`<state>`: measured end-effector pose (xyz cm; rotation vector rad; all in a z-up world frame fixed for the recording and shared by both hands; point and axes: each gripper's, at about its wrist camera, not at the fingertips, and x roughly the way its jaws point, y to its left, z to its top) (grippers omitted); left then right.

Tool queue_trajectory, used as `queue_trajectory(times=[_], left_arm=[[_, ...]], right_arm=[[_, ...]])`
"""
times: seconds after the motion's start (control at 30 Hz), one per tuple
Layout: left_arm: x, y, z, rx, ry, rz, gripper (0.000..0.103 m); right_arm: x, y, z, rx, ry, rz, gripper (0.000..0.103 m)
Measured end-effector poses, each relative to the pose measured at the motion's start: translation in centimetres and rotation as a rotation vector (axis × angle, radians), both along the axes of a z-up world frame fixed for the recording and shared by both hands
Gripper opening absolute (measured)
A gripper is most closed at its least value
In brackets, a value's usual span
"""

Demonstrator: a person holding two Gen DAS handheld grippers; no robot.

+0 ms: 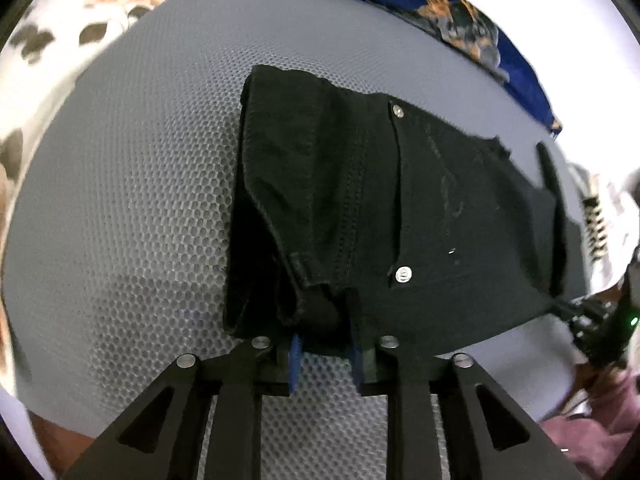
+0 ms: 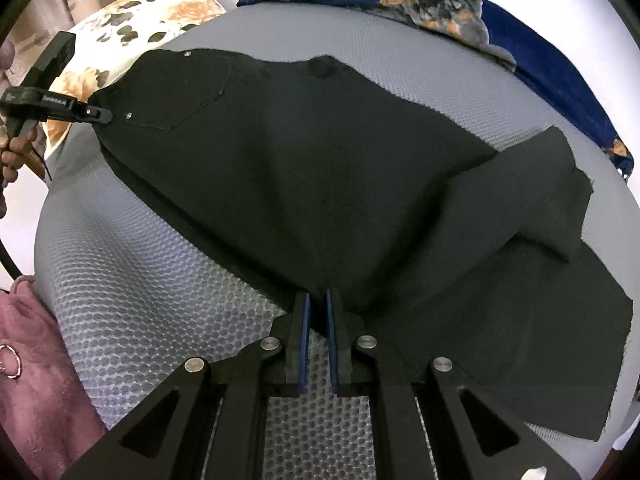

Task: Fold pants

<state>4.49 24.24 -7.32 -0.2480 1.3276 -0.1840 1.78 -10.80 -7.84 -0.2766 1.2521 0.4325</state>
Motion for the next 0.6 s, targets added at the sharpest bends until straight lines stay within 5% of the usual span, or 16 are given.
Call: queue_trajectory(times=[0.07, 0.2, 0.3, 0.47, 0.6], left_arm=[[-0.2, -0.1, 0.2, 0.03, -0.016, -0.005, 0.029], [-0.9, 0.1, 1.4, 0.129, -0.045, 0.01, 0.062], [-1.9, 0.1, 2.6, 0.173, -0.088, -0.021, 0.063], [-2.3, -1.2, 3.1, 0.356, -0.138, -0.115, 0.064], [-1.5, -0.5, 2.3, 0.344, -0.102, -0.072, 0.064]], right_arm=[[0.2, 0.1, -0.5, 0.004, 0.008, -0.014, 0.007], [0.3, 0.0, -0.2, 0.008, 0.008, -0.028, 0.007], [-0.2, 0.1, 0.6, 0.008, 0.0, -0.031, 0.007], [-0.6, 0.1, -0.1, 0.012, 0.023, -0.033, 0.007], [-0.1, 0.1, -0.3, 0.021, 0.028, -0.04, 0.007]])
